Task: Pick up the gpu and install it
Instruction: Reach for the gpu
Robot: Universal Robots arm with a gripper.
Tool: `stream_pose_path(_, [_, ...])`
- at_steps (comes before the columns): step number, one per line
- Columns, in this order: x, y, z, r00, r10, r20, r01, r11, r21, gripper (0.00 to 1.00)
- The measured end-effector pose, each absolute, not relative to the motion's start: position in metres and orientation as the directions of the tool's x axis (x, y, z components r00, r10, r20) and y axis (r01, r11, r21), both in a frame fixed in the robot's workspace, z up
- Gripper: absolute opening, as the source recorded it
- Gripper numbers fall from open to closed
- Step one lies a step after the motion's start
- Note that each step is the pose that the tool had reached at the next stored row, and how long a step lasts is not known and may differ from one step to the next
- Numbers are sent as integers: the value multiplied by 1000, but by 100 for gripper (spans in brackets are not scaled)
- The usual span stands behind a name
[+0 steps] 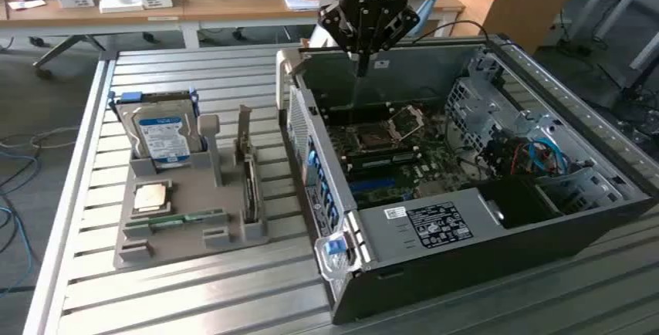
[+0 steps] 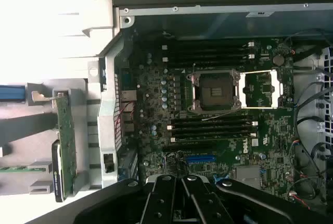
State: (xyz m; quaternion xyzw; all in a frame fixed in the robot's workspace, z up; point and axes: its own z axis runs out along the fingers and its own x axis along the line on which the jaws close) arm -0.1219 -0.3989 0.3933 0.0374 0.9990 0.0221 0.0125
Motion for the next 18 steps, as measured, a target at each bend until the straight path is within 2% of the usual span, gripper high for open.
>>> stream_pose_path(18, [-129, -399, 393, -997, 75, -23, 74, 996, 45, 11])
